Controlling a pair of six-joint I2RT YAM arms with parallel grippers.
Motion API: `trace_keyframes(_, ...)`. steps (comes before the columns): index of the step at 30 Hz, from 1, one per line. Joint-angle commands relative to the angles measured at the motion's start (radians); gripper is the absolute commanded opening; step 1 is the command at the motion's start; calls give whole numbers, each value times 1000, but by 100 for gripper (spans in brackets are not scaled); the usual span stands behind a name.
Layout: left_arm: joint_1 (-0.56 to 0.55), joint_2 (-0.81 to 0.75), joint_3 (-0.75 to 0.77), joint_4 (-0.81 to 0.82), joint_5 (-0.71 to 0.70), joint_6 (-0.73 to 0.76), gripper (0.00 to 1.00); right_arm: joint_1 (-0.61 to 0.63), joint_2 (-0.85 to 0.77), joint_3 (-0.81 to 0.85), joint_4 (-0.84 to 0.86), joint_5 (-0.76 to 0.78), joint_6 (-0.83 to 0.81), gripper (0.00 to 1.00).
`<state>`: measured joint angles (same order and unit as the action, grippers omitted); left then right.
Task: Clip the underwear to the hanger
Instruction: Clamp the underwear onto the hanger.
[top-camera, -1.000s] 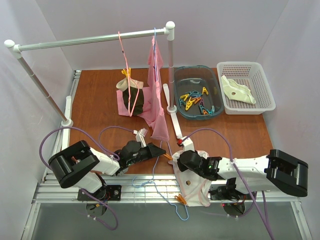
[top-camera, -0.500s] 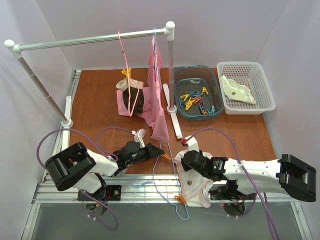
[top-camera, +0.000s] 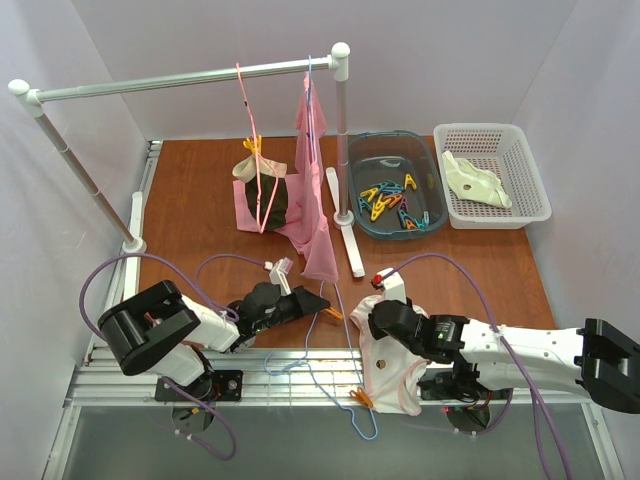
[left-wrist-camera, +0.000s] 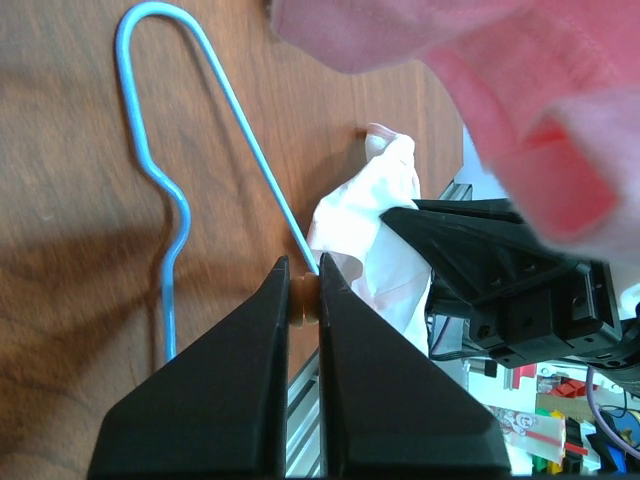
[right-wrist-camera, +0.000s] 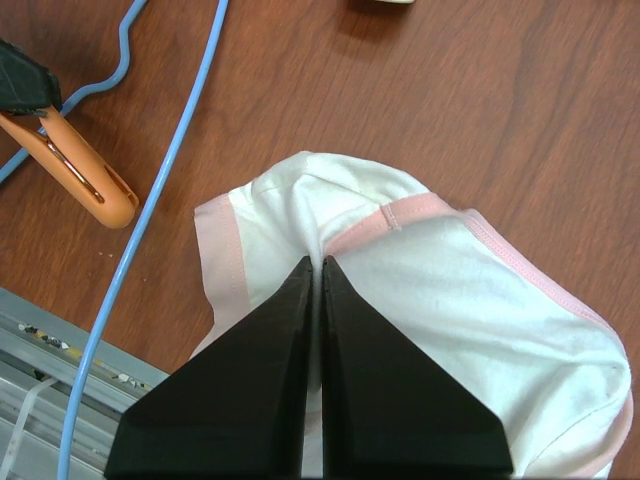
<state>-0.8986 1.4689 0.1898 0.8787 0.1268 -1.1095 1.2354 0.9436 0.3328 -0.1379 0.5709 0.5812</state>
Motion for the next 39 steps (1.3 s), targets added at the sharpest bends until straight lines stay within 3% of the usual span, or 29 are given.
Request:
trace_keyframes(1, 1, 7, 20, 39, -3, -1, 4, 4, -19, 23, -22, 35, 12, 1)
trace_keyframes(19, -8, 64, 53, 32, 7, -6, 7, 4, -111, 35, -29, 18, 0, 1)
trace_keyframes(28, -20, 110, 68, 85, 11, -15, 11, 4, -85, -12, 107, -78, -3, 1)
trace_keyframes(39, -28, 119, 65, 115, 8, -15, 15, 4, -31, -6, 155, -103, -7, 1)
